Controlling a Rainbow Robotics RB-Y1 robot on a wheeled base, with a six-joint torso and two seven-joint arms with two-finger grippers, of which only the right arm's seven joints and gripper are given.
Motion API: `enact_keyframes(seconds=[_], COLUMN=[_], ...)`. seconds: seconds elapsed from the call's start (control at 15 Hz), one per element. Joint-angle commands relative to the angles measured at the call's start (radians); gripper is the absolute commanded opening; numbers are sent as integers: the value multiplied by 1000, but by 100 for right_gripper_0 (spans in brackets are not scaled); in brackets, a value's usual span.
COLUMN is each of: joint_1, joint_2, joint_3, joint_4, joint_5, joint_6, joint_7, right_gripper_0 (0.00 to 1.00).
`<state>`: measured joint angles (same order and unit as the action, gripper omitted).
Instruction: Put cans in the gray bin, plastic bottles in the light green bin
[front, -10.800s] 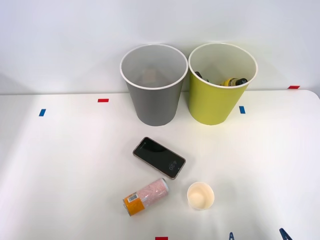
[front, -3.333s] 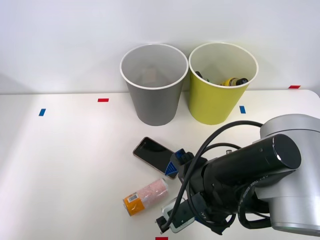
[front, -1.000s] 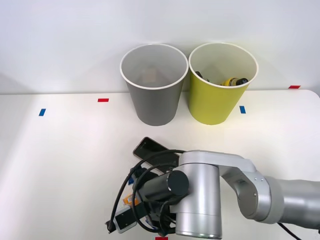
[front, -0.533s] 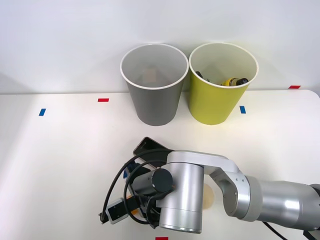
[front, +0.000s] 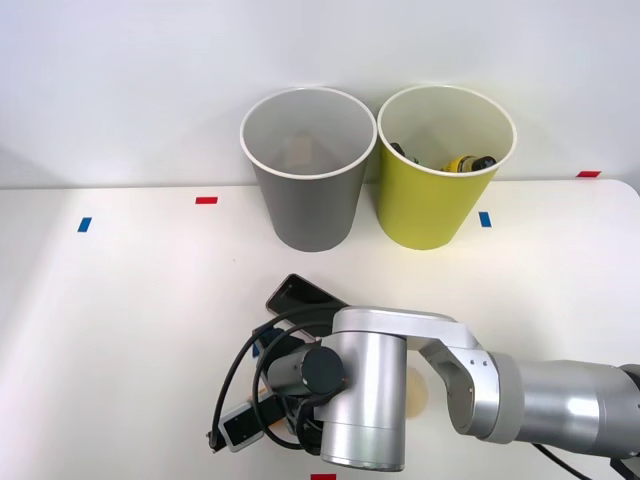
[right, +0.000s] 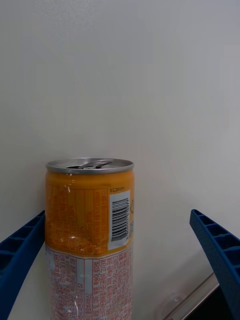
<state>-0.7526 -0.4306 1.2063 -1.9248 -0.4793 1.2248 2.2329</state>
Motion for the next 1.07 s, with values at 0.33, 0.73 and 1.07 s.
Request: enact_keyframes(seconds=[0.33,0.73,1.07], joint_1=[1,13,64], joint_2=[0,-7,-5], joint_3=[7,7,-50], joint_4=[1,-2,-2], joint_5=[5,-38,8], joint_6=[1,-160,-441], joint_7=[-2,-154,-348], right_gripper_0=[3,0,0])
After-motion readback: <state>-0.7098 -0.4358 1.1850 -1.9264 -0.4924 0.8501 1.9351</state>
